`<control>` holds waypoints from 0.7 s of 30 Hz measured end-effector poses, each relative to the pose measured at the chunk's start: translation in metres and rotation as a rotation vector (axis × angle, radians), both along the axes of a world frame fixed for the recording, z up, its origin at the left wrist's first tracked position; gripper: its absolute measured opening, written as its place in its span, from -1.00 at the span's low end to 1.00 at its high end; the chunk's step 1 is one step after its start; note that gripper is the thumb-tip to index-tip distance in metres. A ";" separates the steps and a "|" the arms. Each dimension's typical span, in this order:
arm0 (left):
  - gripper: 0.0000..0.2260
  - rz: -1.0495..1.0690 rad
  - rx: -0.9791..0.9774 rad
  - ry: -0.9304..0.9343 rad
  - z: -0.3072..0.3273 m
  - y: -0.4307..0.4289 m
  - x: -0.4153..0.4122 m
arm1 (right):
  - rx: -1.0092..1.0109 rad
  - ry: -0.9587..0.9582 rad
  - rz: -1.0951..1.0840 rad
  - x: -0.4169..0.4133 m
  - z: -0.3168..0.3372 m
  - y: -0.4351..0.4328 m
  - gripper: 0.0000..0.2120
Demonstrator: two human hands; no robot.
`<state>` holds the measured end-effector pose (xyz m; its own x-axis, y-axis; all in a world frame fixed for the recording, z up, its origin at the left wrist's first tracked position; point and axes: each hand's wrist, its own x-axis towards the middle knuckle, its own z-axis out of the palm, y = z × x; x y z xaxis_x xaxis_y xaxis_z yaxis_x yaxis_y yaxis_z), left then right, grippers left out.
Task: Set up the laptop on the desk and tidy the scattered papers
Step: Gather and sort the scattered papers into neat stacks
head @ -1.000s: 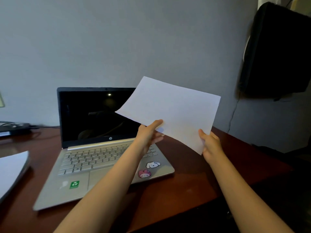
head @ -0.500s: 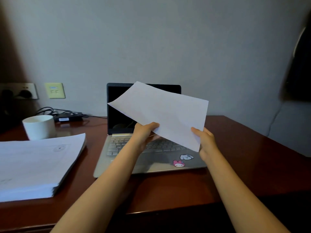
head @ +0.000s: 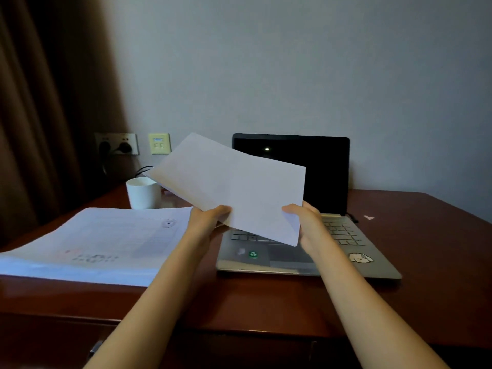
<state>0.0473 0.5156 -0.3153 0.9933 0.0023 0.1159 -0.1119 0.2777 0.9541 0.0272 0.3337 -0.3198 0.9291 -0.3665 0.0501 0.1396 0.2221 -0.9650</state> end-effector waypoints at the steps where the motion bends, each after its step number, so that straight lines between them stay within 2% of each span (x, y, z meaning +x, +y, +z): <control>1: -0.66 0.025 -0.014 0.005 -0.001 0.008 0.000 | -0.014 0.004 0.011 0.004 0.000 0.008 -0.80; 6: -0.78 0.090 0.006 -0.009 -0.001 0.049 -0.008 | -0.019 0.019 0.105 0.017 0.003 0.047 -0.81; 10: -0.73 0.168 0.011 0.019 -0.006 0.077 -0.010 | 0.005 0.040 0.156 0.022 0.006 0.079 -0.85; 13: -0.76 0.229 -0.016 0.058 -0.007 0.097 -0.013 | 0.026 0.052 0.211 0.024 0.006 0.102 -0.85; 21: -0.68 0.415 -0.067 0.129 -0.017 0.147 -0.017 | -0.040 0.079 0.298 0.028 0.000 0.155 -0.88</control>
